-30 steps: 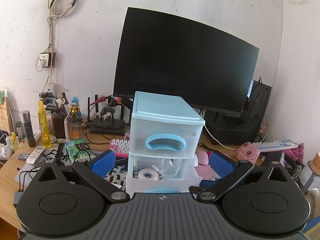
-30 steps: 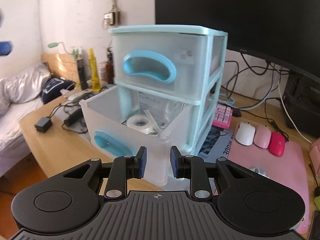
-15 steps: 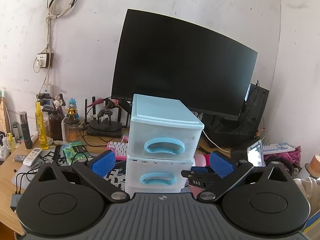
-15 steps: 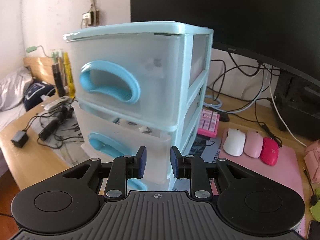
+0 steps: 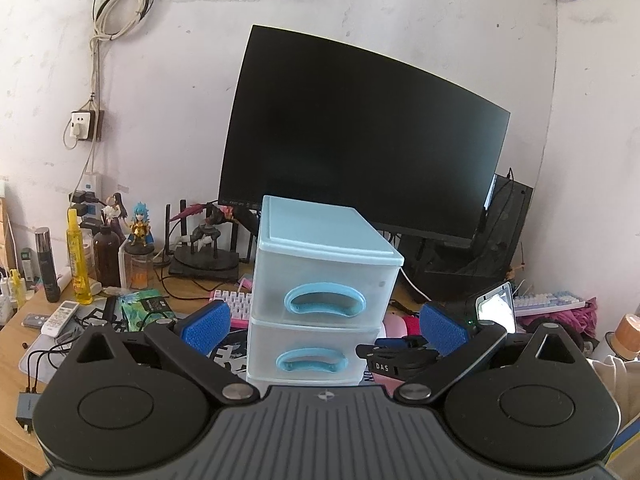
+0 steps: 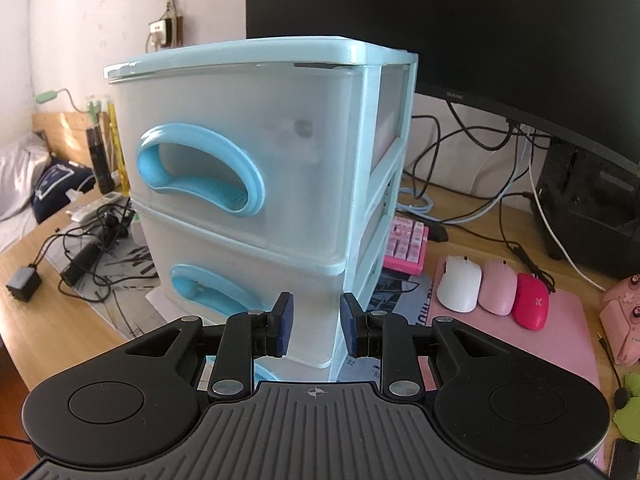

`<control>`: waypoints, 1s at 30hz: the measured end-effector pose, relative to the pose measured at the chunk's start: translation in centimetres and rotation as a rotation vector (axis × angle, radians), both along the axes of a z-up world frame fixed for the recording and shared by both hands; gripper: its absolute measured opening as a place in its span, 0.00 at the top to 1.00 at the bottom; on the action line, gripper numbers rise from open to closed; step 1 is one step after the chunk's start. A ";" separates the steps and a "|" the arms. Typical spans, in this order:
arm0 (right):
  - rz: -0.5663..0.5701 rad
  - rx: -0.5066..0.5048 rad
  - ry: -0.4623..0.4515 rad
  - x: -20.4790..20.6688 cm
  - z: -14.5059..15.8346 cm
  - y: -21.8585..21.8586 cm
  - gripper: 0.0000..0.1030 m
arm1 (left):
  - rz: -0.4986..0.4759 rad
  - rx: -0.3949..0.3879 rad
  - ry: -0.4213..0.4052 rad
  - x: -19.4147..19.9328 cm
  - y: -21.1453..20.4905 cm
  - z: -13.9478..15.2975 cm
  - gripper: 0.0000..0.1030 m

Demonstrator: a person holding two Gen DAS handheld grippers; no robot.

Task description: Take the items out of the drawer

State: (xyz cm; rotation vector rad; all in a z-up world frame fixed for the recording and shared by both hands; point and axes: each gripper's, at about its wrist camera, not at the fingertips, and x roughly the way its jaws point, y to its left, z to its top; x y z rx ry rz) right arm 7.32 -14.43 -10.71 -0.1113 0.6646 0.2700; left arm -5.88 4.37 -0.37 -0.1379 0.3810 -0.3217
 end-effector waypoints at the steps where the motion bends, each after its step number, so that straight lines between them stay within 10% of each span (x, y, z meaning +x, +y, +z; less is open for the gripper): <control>1: 0.002 -0.004 0.000 0.0 0.0 0.0 0.72 | -0.001 0.000 -0.001 0.0 0.0 0.0 0.00; 18: -0.041 0.033 -0.023 -3.6 3.9 -0.8 0.70 | 0.002 0.006 -0.014 0.2 0.2 0.2 0.00; 30: -0.103 0.095 -0.125 -7.7 11.5 -2.8 0.21 | -0.019 0.003 -0.028 0.6 0.0 0.4 0.00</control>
